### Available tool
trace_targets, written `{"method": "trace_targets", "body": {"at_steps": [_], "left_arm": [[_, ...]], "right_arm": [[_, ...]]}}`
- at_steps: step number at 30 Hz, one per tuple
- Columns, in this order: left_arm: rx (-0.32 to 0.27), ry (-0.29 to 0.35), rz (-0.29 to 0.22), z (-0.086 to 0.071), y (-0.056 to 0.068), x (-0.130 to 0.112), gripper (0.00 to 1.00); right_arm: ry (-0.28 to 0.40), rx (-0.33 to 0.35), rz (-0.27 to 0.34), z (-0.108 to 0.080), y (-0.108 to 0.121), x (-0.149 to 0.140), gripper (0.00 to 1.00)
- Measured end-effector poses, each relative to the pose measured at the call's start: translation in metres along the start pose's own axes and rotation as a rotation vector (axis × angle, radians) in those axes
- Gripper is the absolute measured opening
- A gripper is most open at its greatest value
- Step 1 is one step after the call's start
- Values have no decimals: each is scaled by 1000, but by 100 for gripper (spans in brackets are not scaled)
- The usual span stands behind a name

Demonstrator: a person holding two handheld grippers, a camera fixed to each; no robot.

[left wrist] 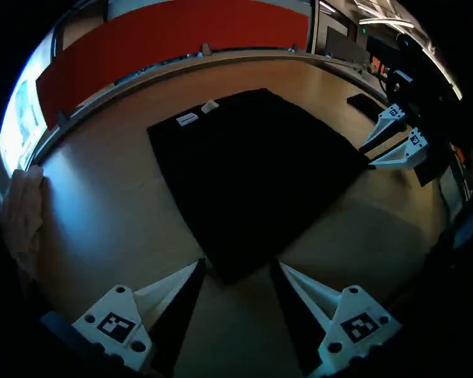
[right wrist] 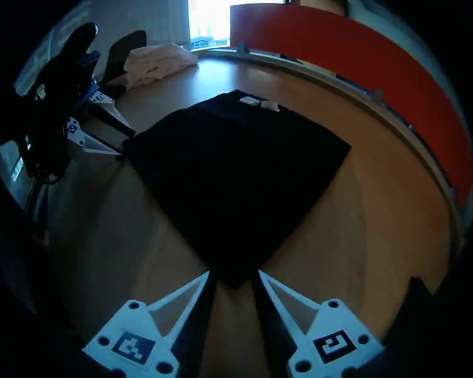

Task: Fold towel

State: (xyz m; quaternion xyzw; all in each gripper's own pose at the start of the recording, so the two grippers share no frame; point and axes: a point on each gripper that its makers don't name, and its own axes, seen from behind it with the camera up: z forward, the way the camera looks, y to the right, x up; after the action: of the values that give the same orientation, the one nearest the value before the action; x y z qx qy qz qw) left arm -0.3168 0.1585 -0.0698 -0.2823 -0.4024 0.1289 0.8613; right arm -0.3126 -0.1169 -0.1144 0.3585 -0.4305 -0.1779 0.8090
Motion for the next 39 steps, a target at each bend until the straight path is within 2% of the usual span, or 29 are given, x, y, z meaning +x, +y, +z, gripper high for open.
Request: {"method": "trace_targets", "body": {"at_steps": [5,9,11,17,25,32,39], "left_arm": [[3,-6,-4,0,-1,1,50],[13,-12,-25,0,-4,3,22],[11,-15,-40,0,-4,4,19],[-9,-15,-77,-1,0,6,13],[-9,2,-65,-13,4,17,12],[5,37,-78,-34,2,40,12],[-11,83,-117,-63,2,64,12]], "right_arm": [[-1,-3,6,1,0,1,23],[-5,-5,22,2,0,1,18],[-3,-5,33,3,0,2,17],[27,-17,46,-1,1,10,15],[78,-28,54,-17,6,27,15],[139,-41,57,-40,8,53,15],[171,-45,56,-64,5,68,15]]}}
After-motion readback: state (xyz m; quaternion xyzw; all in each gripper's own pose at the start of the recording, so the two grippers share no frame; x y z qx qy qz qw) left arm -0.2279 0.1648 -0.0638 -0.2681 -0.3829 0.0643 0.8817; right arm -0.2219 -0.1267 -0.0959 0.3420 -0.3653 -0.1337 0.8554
